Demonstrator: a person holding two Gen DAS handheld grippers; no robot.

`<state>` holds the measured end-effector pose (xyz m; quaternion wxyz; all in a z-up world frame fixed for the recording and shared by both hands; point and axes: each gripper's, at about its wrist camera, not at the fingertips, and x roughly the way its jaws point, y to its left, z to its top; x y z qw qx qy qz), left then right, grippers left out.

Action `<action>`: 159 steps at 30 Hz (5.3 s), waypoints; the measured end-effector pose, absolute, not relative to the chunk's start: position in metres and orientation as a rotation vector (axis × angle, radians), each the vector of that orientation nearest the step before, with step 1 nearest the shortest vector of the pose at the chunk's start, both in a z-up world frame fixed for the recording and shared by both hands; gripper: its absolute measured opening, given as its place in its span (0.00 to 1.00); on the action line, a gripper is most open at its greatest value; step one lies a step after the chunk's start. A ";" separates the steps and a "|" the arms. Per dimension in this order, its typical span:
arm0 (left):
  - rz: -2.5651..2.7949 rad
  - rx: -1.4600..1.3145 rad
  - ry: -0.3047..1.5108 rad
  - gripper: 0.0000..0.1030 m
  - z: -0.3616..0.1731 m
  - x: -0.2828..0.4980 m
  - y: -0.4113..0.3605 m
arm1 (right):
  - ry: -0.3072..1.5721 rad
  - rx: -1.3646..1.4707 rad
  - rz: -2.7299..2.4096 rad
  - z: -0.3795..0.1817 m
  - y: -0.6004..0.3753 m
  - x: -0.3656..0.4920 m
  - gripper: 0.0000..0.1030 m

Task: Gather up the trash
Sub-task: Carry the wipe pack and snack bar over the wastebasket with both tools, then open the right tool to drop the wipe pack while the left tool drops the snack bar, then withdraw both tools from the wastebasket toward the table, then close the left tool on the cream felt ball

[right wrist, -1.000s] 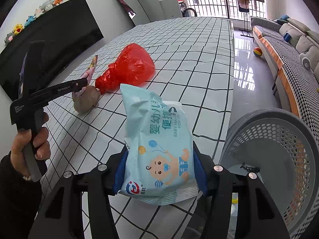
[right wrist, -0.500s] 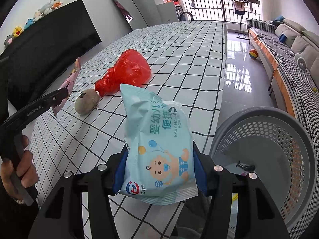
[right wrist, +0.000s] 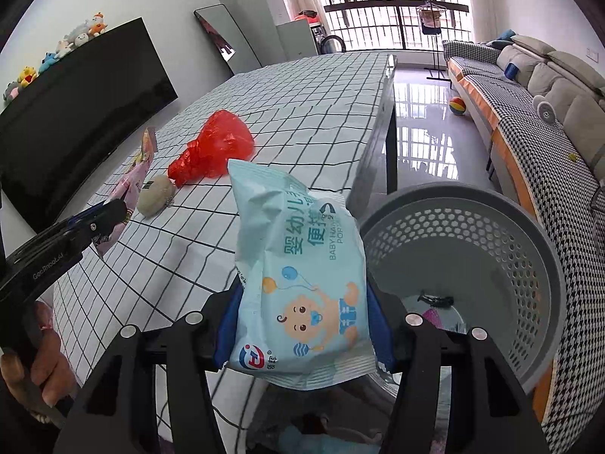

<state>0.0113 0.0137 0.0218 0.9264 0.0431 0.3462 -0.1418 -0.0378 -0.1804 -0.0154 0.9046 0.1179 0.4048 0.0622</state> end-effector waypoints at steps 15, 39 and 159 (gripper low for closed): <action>-0.554 0.112 0.743 0.20 0.007 -0.030 -0.104 | 0.842 0.314 -0.061 -0.033 -0.276 -0.090 0.54; -0.583 0.195 0.918 0.21 -0.049 0.005 -0.183 | 0.918 0.340 -0.081 -0.074 -0.338 -0.053 0.54; -0.013 -0.020 0.918 0.87 -0.052 0.178 0.119 | 0.836 0.091 0.320 -0.008 -0.096 0.084 0.84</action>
